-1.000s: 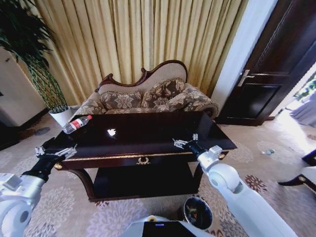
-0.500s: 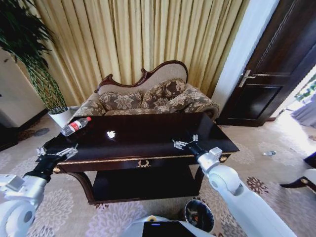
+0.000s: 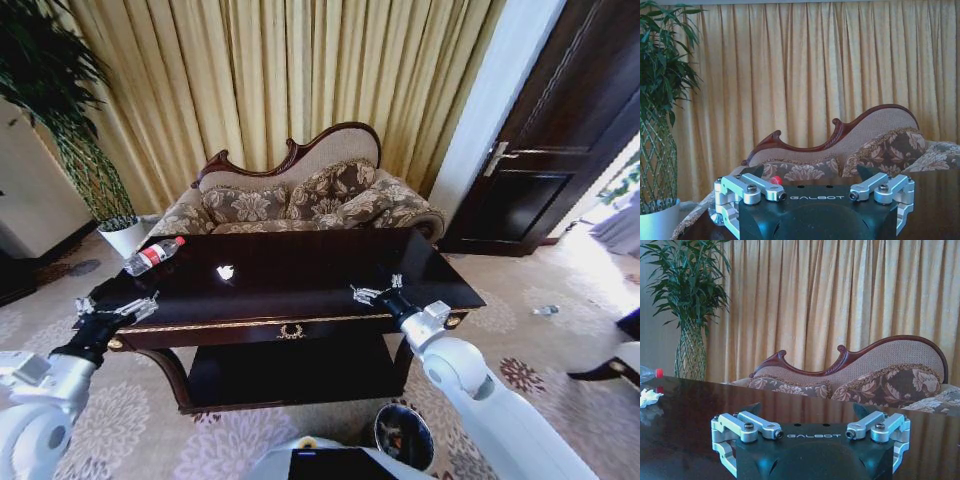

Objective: Move to the front of the table and place the trash on the table into the trash bin.

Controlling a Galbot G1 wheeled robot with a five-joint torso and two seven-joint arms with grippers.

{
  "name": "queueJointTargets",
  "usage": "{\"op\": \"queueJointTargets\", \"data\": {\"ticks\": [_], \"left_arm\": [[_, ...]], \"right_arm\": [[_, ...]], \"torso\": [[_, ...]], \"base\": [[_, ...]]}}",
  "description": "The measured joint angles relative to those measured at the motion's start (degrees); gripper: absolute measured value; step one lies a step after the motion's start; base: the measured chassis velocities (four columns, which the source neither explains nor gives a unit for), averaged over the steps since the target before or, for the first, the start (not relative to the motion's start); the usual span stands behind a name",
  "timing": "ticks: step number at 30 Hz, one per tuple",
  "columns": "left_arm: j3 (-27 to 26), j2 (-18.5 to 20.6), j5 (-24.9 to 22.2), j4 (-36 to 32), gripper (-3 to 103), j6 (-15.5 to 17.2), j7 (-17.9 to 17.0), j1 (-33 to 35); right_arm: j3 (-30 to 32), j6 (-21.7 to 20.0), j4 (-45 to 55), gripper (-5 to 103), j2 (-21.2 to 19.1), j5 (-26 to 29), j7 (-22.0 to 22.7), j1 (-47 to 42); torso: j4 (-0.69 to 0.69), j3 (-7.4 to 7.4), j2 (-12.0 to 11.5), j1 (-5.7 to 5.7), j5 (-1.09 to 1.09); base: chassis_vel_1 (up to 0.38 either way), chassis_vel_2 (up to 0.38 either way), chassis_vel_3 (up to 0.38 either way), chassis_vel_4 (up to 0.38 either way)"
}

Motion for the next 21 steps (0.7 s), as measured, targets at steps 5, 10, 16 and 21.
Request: {"op": "queueJointTargets", "data": {"ticks": [5, 10, 16, 21], "left_arm": [[0.19, -0.17, 0.05, 0.07, 100, -0.03, 0.01, 0.01], [0.39, -0.24, 0.13, 0.16, 100, -0.43, 0.01, 0.01], [0.73, -0.27, -0.06, 0.07, 100, -0.57, -0.21, 0.02], [1.12, -0.50, -0.18, -0.11, 100, -0.57, -0.36, 0.14]], "right_arm": [[-0.13, 0.56, -0.33, 100, 0.06, -0.02, -0.19, 0.09], [-0.58, 1.26, -0.49, 100, 0.10, 0.15, -0.16, 0.26], [-0.69, 1.66, -0.69, 100, 0.26, 0.08, -0.15, 0.17], [-0.58, 1.68, -0.76, 100, 0.42, -0.30, -0.33, -0.10]], "torso": [[0.00, 0.00, 0.00, 0.00, -0.01], [0.00, 0.00, 0.00, 0.00, -0.02], [0.00, 0.00, -0.01, 0.00, 0.01], [0.00, 0.00, -0.01, 0.00, -0.01]], "base": [[0.032, 0.047, -0.023, -0.037], [0.007, 0.012, -0.006, -0.007], [0.000, 0.000, 0.000, 0.000], [0.000, 0.000, 0.000, 0.000]]}}
